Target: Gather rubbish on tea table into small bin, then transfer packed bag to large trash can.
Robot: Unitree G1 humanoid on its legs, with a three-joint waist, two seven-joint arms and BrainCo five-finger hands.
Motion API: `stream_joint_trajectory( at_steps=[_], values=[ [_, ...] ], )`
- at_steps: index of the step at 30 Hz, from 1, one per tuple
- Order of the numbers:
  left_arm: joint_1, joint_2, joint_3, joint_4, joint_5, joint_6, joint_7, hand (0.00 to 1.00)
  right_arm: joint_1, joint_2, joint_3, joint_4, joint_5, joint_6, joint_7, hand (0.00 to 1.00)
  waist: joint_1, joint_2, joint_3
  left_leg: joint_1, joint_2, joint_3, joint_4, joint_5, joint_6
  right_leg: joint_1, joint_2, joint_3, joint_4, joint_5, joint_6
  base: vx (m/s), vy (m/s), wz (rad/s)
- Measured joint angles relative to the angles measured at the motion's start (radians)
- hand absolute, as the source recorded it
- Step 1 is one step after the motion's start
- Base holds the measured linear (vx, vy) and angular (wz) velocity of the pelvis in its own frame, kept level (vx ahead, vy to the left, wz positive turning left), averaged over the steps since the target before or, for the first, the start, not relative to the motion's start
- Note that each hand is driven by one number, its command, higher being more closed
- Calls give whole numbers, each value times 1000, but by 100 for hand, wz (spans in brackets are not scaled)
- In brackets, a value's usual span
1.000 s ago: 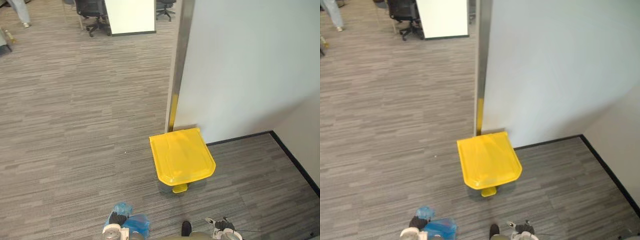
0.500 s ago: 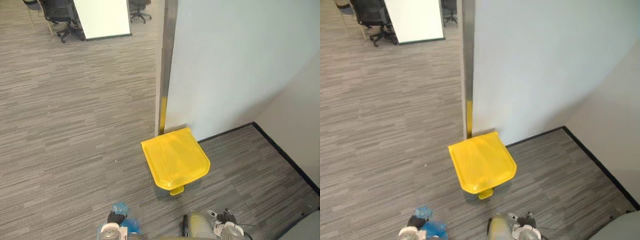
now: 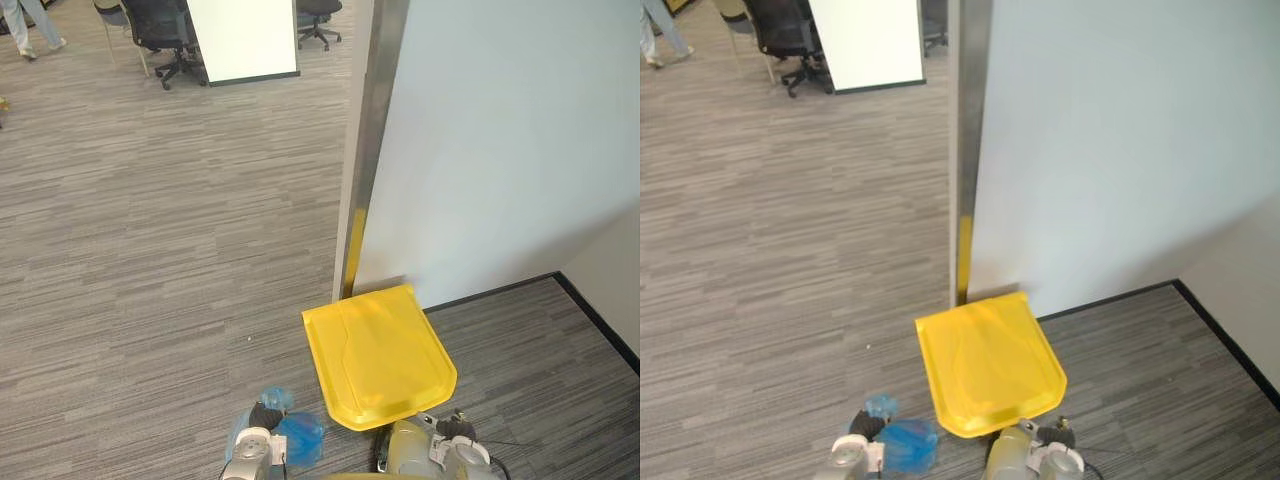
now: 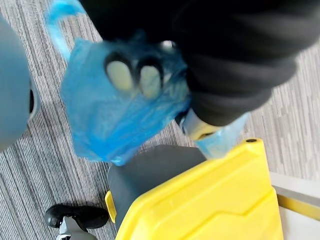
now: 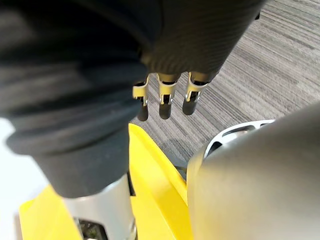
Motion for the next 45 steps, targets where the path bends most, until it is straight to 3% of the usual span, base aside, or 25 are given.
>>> stream_joint_trajectory(
  at_steps=[1,2,3,4,5,8,13,15,17,18,19,20,21,22,23,24,25,26,27,33,37,38,40,43,45],
  values=[
    [10,1,0,0,0,1,-1,100,6,1,9,-5,-1,0,0,0,0,0,-5,-25,-1,-4,63,18,-20,18,-3,3,-31,9,12,37,89,-8],
    [10,7,0,-5,0,0,-2,100,-1,12,20,-3,-13,1,0,0,3,-34,1,-103,3,-26,189,14,6,31,-35,19,-68,23,35,-55,113,14],
    [11,4,-3,-18,0,-3,-4,100,8,26,17,2,-25,1,-2,0,4,-39,-13,-132,35,-6,61,-49,69,36,-51,13,-78,44,44,-79,88,23],
    [9,3,-10,-24,0,-3,-5,100,19,27,16,-2,-24,0,-2,0,-4,-33,-17,-133,56,1,-16,-19,33,38,-41,-1,-77,51,51,-99,142,0],
    [10,7,-9,-33,-1,-3,-1,100,7,27,24,-2,-31,2,0,0,9,-51,-18,-125,39,3,-19,-31,-2,28,-45,10,-73,49,54,-32,142,-21],
    [21,49,-3,-26,-1,1,1,100,10,65,42,-3,-31,-1,5,0,10,-72,-37,-112,38,34,2,-31,-2,63,-46,-3,-133,82,59,-44,134,-32],
    [17,47,-12,-14,-1,2,1,100,19,65,31,-11,-31,-3,10,0,-2,-79,-41,-97,40,50,-8,-31,-1,58,-50,-26,-119,108,52,-52,38,-9],
    [19,44,-10,-3,0,4,1,100,24,60,15,-13,-30,-10,9,0,-4,-59,-48,-92,34,65,-77,-2,24,37,-35,-11,-140,161,36,-76,-49,-5],
    [19,50,-13,8,0,10,2,100,27,54,17,-24,-31,-10,9,0,-22,-64,-50,-68,26,92,-146,8,19,-10,-47,25,96,36,21,-43,-131,20],
    [18,58,-17,6,-1,17,2,100,51,51,16,-8,-28,-13,9,0,-23,-80,-52,-53,7,87,-152,18,3,-10,-46,42,149,5,22,-31,-123,8],
    [17,64,-15,7,-1,18,3,100,49,45,18,1,-28,-15,10,0,-19,-84,-59,-47,3,86,-165,25,6,-5,-40,42,138,8,23,-50,-109,-33],
    [20,65,-15,31,-1,20,2,100,49,34,29,32,-30,-21,11,0,-6,-63,-83,-47,-8,92,-247,67,21,10,-2,52,23,16,36,-34,-134,-46],
    [17,59,-16,43,-1,19,1,100,21,15,17,61,-23,-20,10,0,-14,-41,-110,-55,2,114,-331,125,4,28,11,60,43,-44,21,-2,-157,-31],
    [8,69,-22,40,-1,18,4,100,13,17,17,74,-23,-22,9,0,-21,-57,-100,-51,-18,105,-339,146,6,38,-1,60,88,-85,30,1,-236,-15],
    [-4,87,-42,36,-1,19,3,100,13,10,28,102,-24,-20,9,0,-22,-80,-90,-61,-41,109,-347,166,5,72,6,65,4,-135,52,-45,-164,-32],
    [-2,93,-41,39,-1,21,3,100,-3,-2,41,125,-27,-19,11,0,-8,-67,-93,-83,-32,118,-340,166,4,86,35,75,-73,-140,42,-99,-176,-67],
    [-1,89,-43,51,-2,23,2,100,-12,-20,64,138,-28,-19,10,0,-2,-29,-92,-123,1,123,-332,179,10,97,85,84,-169,-87,14,-113,-125,-67],
    [4,89,-45,51,-3,23,3,100,-19,-22,63,149,-28,-20,10,0,-5,-24,-88,-146,9,107,-325,200,35,105,107,93,-232,-47,5,-94,-113,-53],
    [8,91,-50,51,-4,23,3,100,-19,-22,58,155,-27,-19,9,0,-5,-30,-84,-151,9,97,-326,214,48,107,115,104,-255,-28,0,-99,-99,-33],
    [-11,96,-56,51,-23,19,3,100,-26,-46,58,162,-23,-21,6,0,-7,-38,-48,-174,9,26,-322,243,24,98,126,112,-304,18,-5,-146,-21,-4],
    [-10,99,-58,50,-24,18,2,100,-29,-44,53,157,-21,-24,-4,0,-11,-34,-44,-204,-16,-39,-319,236,14,62,115,131,-300,32,13,-165,51,-10],
    [-7,96,-58,51,-24,18,2,100,-27,-46,51,157,-21,-25,-6,0,-11,-29,-44,-193,-19,-63,-331,209,-2,61,120,139,-303,37,21,-96,95,-30],
    [1,95,-46,51,-25,16,2,100,-21,-43,40,150,-21,-26,-9,0,-12,-20,-49,-181,-39,-86,-357,171,1,68,132,180,-329,52,44,-99,110,-45],
    [6,110,-42,51,-24,16,2,100,-17,-30,39,138,-21,-32,-9,0,-14,-45,-46,-186,-58,-67,-350,160,16,34,126,233,-310,55,55,-49,86,-44],
    [7,121,-50,49,-24,16,3,100,-11,-7,48,112,-22,-32,-11,0,-25,-73,-42,-205,-62,-62,-298,134,21,-9,108,240,-218,24,102,-5,48,-8]
  ],
)
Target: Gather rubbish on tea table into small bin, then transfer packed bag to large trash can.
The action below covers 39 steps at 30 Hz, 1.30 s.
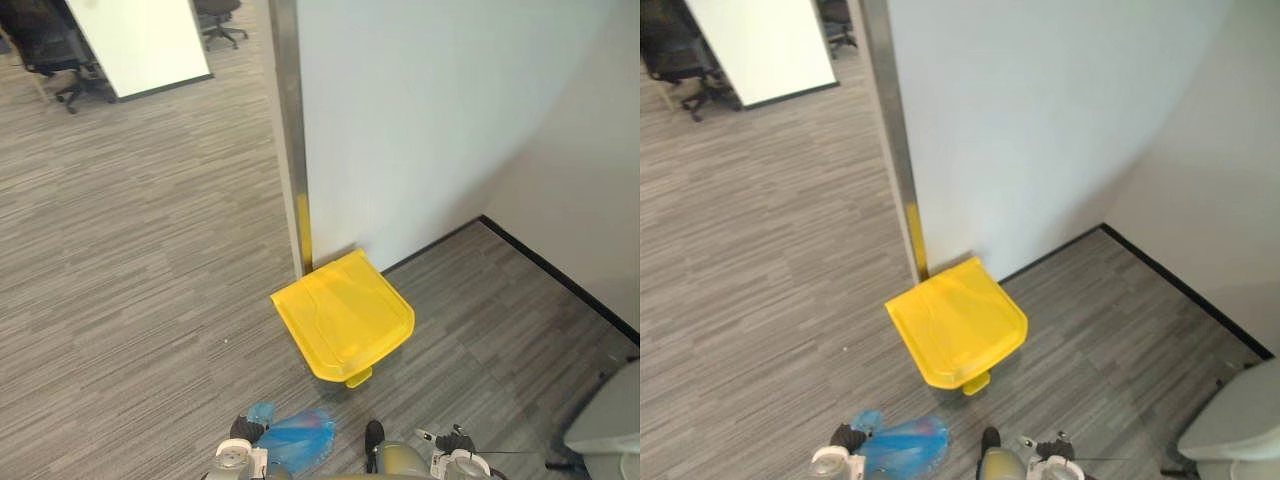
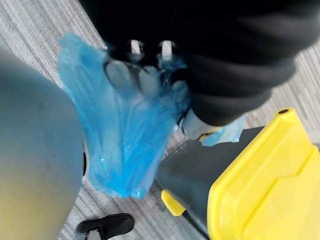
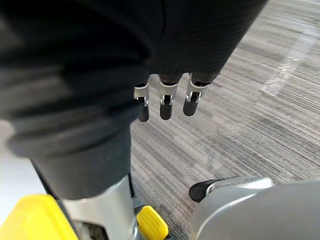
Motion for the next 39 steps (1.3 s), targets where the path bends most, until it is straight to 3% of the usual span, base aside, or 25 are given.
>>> stream_joint_trajectory(
  at_steps=[2,5,9,12,20,24,29,39],
  values=[
    [0,4,1,0,1,1,0,100,6,4,10,-3,0,0,1,0,-4,-10,-1,-7,2,-15,43,-24,-4,-4,-5,7,45,-25,-13,71,31,21],
    [1,-7,3,-9,2,1,1,100,19,3,9,-17,0,0,3,0,-7,1,-10,-35,8,-55,96,-37,1,-4,-10,3,92,-32,-38,115,39,35],
    [6,-11,11,-21,2,1,3,100,24,-6,9,-19,-4,2,4,0,-3,13,-29,-50,10,-90,93,-36,1,8,-9,2,69,-32,-39,97,28,32],
    [12,-11,11,-20,1,1,21,100,13,-29,12,18,-8,9,3,0,11,31,-42,-49,13,-111,75,-11,-2,66,4,-25,-39,-13,-50,99,-9,19],
    [12,-8,1,-20,-19,1,38,100,-11,-35,9,51,-5,8,2,0,19,46,-29,-46,16,-114,69,51,-18,104,8,-58,-74,-3,-67,2,-41,11],
    [12,-13,-1,-16,-18,1,36,100,-15,-35,4,52,-4,8,1,0,15,57,-27,26,6,-102,-104,103,-19,112,22,-51,-138,31,-81,-74,-40,-8],
    [16,-12,3,3,-18,1,31,100,-7,-32,-23,52,-5,10,1,0,14,59,-22,63,8,-77,-167,130,-13,164,40,-27,-242,96,-68,-75,-2,-17],
    [22,-11,13,5,-17,1,18,100,-1,-31,-23,50,-6,9,2,0,14,55,-24,72,14,-43,-153,84,-13,178,62,46,-295,115,-54,6,23,-17]
  ],
)
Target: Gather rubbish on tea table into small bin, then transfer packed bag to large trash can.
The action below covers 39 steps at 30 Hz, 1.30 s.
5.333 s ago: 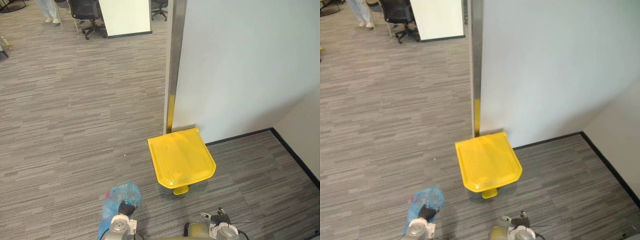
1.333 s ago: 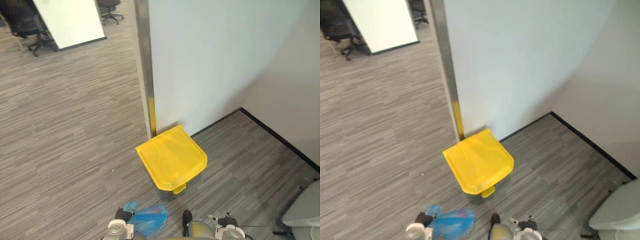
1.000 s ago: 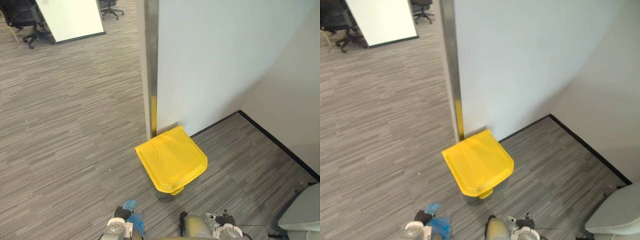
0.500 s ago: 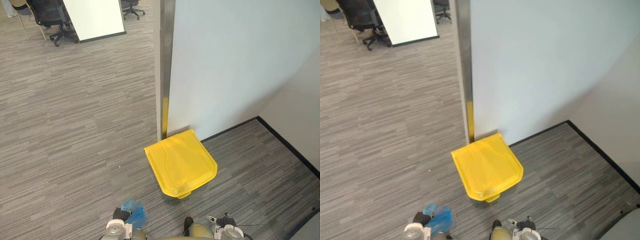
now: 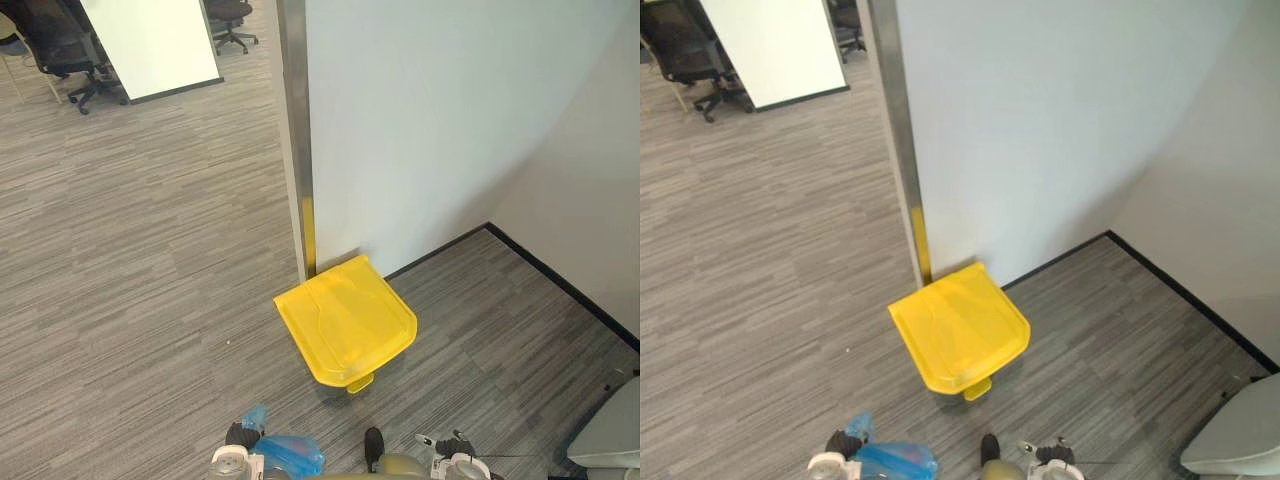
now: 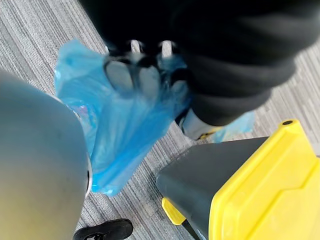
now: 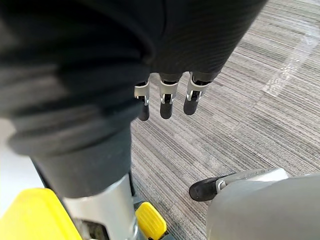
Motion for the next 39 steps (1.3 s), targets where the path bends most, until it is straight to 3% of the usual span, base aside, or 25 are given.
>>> stream_joint_trajectory(
  at_steps=[4,7,11,13,16,18,20,22,24,26,32,35,39],
  values=[
    [1,-6,33,0,0,0,0,100,0,-1,1,-1,-1,2,-1,0,5,0,0,1,11,26,48,-36,0,-4,14,38,10,8,-6,111,42,-25],
    [0,-6,34,-2,2,0,1,100,1,0,11,-10,-2,3,0,0,6,-3,2,5,19,47,111,-89,7,-40,16,55,125,-40,1,116,108,-24],
    [-24,-11,33,-3,10,1,1,100,-7,20,10,-69,-3,0,1,0,3,-9,52,67,24,47,154,-143,48,-216,-22,-28,529,-107,105,27,85,-8],
    [-33,-8,33,-2,11,3,2,100,-8,21,13,-94,-3,2,0,0,11,-18,59,61,45,43,235,-198,50,-300,-38,-103,541,-154,62,47,15,8],
    [-56,-7,16,-2,23,3,2,100,-13,19,8,-134,-3,1,-6,0,5,-23,86,41,65,16,350,-242,47,-359,-100,-253,427,-137,39,132,-76,46],
    [-59,-2,13,-7,38,-1,2,100,-6,32,10,-129,-6,5,-15,0,7,-37,93,53,65,4,393,-256,23,-257,-125,-301,365,-157,49,217,-178,64],
    [-85,-7,18,-10,50,-2,1,100,-26,26,-8,-131,-14,4,-18,0,12,-14,138,86,92,-28,427,-296,-8,-217,-130,-342,407,-164,42,184,-180,41],
    [-89,-15,21,-14,70,-2,-1,100,-27,30,-9,-141,-34,4,-16,0,11,-11,139,95,102,-32,420,-303,3,-215,-123,-347,434,-151,22,85,-159,33],
    [-87,-27,25,-16,85,-2,-5,100,-23,32,-8,-155,-42,11,-9,0,16,-3,134,129,131,-27,399,-341,-4,-213,-104,-353,486,-177,7,64,-157,15],
    [-84,-30,27,-15,98,2,-16,100,-22,42,-7,-161,-42,12,-1,0,19,-14,130,143,134,-25,392,-347,0,-220,-101,-348,511,-196,2,3,-75,-16],
    [-84,-34,15,-16,96,2,-22,100,-24,42,28,-161,-41,15,0,0,18,-34,118,129,127,31,391,-352,-13,-271,-89,-313,508,-169,-13,-67,-25,-25],
    [-110,-31,-15,-36,85,2,-21,100,-27,42,38,-168,-41,14,-2,0,16,-42,111,25,129,-9,460,-352,-15,-321,-104,-324,507,-153,-12,-95,2,20],
    [-131,-30,-29,-75,52,0,-18,100,-59,42,77,-169,-40,14,-4,0,20,-32,124,-97,141,-56,569,-352,-14,-370,-122,-349,520,-143,-7,-57,0,25]
  ],
)
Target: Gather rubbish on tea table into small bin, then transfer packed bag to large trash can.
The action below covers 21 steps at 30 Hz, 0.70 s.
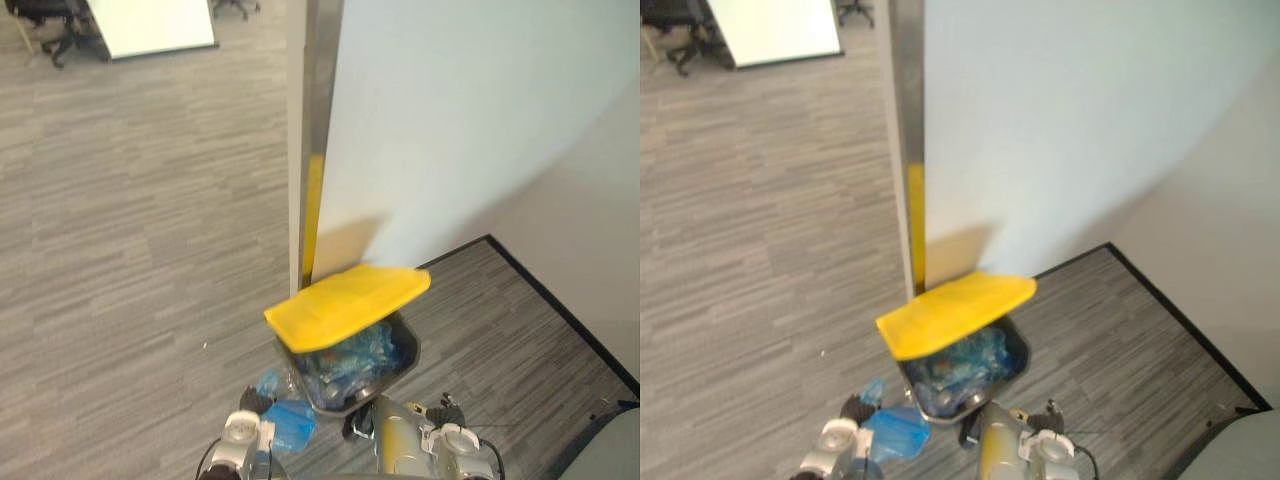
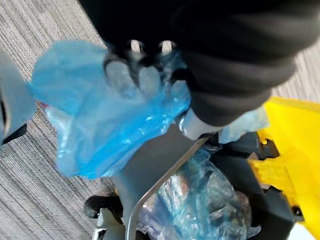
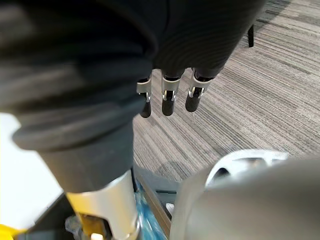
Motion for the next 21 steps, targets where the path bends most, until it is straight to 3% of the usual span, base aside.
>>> stream_joint_trajectory(
  at_steps=[3,7,10,12,14,21],
  values=[
    [-29,2,-16,-50,-19,-1,5,100,-57,-4,48,-32,4,1,-10,0,2,12,37,-100,5,-31,93,-1,3,-54,-22,-15,35,1,-1,-60,-17,23],
    [-86,1,-15,-142,-53,-12,40,100,-165,-2,131,-118,34,-4,-28,0,17,38,99,-218,21,-53,154,-46,43,-140,-25,-35,49,17,-3,-107,-53,9],
    [-112,1,-16,-201,-70,-27,42,100,-254,-3,173,-141,41,-8,-47,0,30,47,132,-275,28,-84,194,-79,13,-187,-24,-38,69,28,-9,-137,-62,1],
    [-130,2,-16,-247,-95,-37,46,100,-299,-5,205,-213,41,-14,-56,0,40,49,171,-299,38,-94,220,-80,10,-196,-18,-43,71,41,-20,-137,-59,1],
    [-134,5,-17,-271,-97,-39,58,100,-319,-9,218,-246,42,-14,-59,0,42,51,173,-327,39,-103,230,-80,10,-216,-17,-46,70,47,-24,-112,-52,2],
    [-146,69,-88,-460,-145,-67,69,100,-554,-131,281,-368,49,-16,-90,0,52,61,204,-437,58,-170,265,-71,-8,-271,5,-86,56,70,-34,-58,-52,6]
  ],
)
